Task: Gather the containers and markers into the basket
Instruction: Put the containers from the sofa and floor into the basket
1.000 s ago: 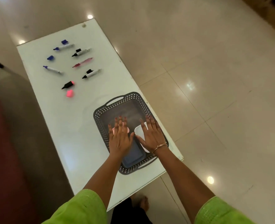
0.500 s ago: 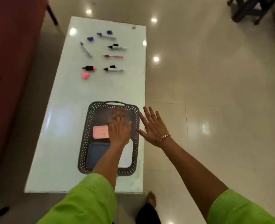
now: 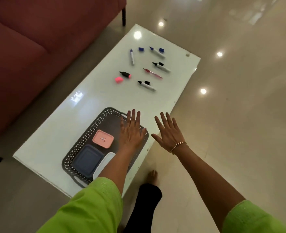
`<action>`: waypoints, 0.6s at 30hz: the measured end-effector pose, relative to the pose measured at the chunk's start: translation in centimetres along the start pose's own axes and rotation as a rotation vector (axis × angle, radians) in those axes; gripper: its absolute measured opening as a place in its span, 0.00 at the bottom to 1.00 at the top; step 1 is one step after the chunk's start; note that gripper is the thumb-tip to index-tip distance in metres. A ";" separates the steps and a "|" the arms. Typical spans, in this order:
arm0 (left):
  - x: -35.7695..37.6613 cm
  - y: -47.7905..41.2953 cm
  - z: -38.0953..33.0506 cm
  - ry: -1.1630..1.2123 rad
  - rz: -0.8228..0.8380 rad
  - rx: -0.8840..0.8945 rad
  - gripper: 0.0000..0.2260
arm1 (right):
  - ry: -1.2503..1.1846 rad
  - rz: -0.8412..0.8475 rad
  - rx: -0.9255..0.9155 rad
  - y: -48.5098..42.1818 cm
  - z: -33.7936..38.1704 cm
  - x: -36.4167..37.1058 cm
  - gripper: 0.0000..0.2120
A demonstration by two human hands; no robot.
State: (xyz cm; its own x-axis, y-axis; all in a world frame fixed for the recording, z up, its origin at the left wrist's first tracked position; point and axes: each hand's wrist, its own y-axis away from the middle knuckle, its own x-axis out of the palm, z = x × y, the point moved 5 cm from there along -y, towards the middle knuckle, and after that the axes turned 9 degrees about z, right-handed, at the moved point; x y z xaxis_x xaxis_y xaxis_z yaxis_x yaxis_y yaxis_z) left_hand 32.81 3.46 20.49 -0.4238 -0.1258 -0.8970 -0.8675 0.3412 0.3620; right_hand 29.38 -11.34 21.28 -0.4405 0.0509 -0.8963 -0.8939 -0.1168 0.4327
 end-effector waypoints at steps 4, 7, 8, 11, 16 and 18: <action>-1.1 -3.2 -1.2 0.075 -0.003 -0.123 0.32 | 0.040 0.028 -0.137 -3.9 -2.2 -3.1 0.36; -1.9 -5.5 -3.0 0.070 -0.021 -0.206 0.31 | 0.070 0.041 -0.209 -7.2 -4.3 -5.7 0.36; -2.2 -6.4 -3.5 0.060 -0.036 -0.225 0.31 | 0.077 0.041 -0.228 -8.2 -5.0 -6.4 0.36; -2.7 -8.8 -5.3 0.042 -0.068 -0.268 0.31 | 0.084 0.056 -0.277 -10.8 -7.3 -7.1 0.37; -2.8 -13.0 -8.9 0.035 -0.092 -0.344 0.30 | 0.112 0.090 -0.389 -14.6 -11.7 -7.4 0.38; -2.4 -14.7 -10.9 0.034 -0.107 -0.392 0.31 | 0.152 0.101 -0.448 -15.9 -14.2 -7.5 0.37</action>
State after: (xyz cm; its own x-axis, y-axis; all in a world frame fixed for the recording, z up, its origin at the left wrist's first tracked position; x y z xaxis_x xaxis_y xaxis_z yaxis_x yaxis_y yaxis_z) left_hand 43.77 -11.37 20.10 -0.3286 -0.1744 -0.9282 -0.9379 -0.0551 0.3424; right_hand 48.08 -23.92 19.73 -0.4765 -0.1248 -0.8703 -0.7086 -0.5314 0.4642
